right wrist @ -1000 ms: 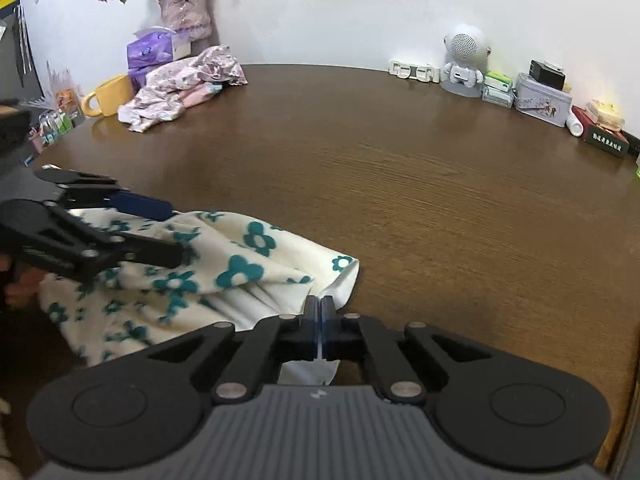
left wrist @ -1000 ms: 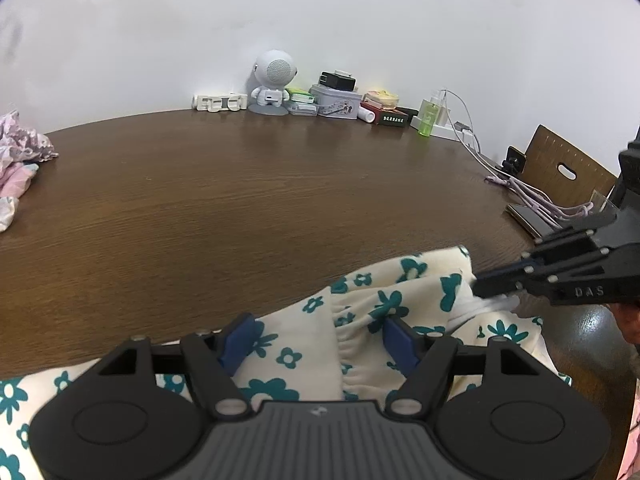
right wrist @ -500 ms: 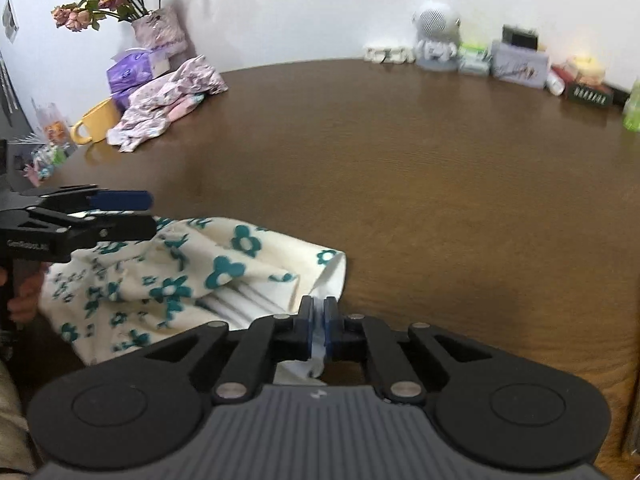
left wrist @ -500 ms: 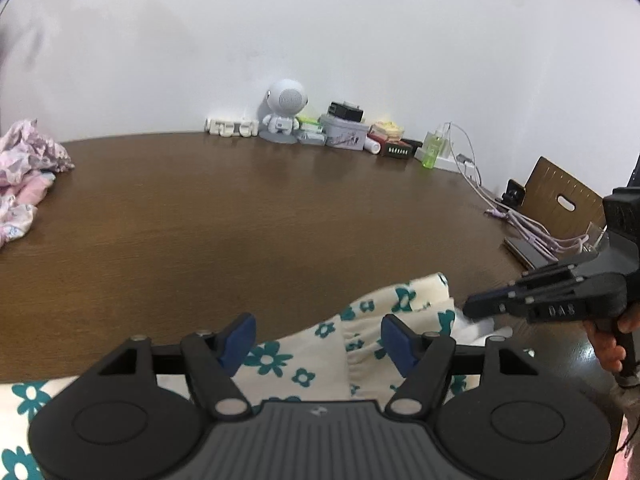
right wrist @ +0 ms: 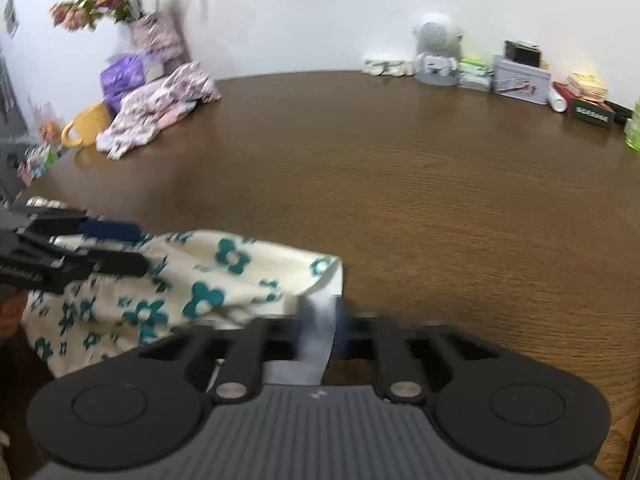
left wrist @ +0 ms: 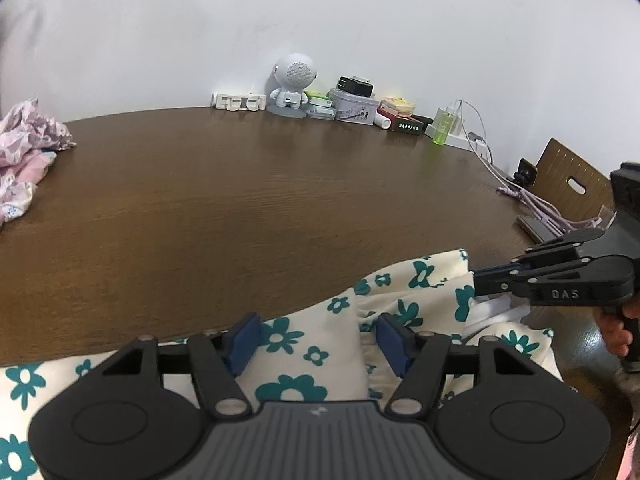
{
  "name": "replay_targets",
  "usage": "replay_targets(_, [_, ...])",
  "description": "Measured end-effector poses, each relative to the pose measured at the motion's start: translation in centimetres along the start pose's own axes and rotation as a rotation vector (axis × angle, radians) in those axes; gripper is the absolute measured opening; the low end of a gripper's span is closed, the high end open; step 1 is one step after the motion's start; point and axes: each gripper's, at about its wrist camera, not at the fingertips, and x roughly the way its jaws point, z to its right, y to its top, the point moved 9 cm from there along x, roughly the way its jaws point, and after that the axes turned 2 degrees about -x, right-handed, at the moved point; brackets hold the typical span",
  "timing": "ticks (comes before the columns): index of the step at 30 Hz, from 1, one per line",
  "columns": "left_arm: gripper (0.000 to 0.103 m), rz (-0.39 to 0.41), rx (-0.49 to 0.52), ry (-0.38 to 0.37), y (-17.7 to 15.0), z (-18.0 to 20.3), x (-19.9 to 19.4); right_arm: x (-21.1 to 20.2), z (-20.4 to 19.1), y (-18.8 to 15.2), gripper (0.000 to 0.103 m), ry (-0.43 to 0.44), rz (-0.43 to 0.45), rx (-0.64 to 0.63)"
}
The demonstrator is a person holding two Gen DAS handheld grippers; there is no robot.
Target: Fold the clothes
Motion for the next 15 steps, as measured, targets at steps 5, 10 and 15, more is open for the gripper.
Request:
replay_targets(5, [0.063, 0.005, 0.004, 0.005, -0.1, 0.1, 0.0, -0.6, -0.6, -0.4, 0.001, -0.004, -0.027, -0.017])
replay_targets(10, [0.064, 0.013, -0.019, -0.038, 0.0, 0.2, -0.8, -3.0, 0.2, -0.2, 0.005, 0.024, 0.035, 0.108])
replay_targets(15, [0.064, 0.009, 0.003, -0.079, -0.3, 1.2, -1.6, -5.3, 0.7, -1.7, 0.02, 0.03, 0.057, 0.188])
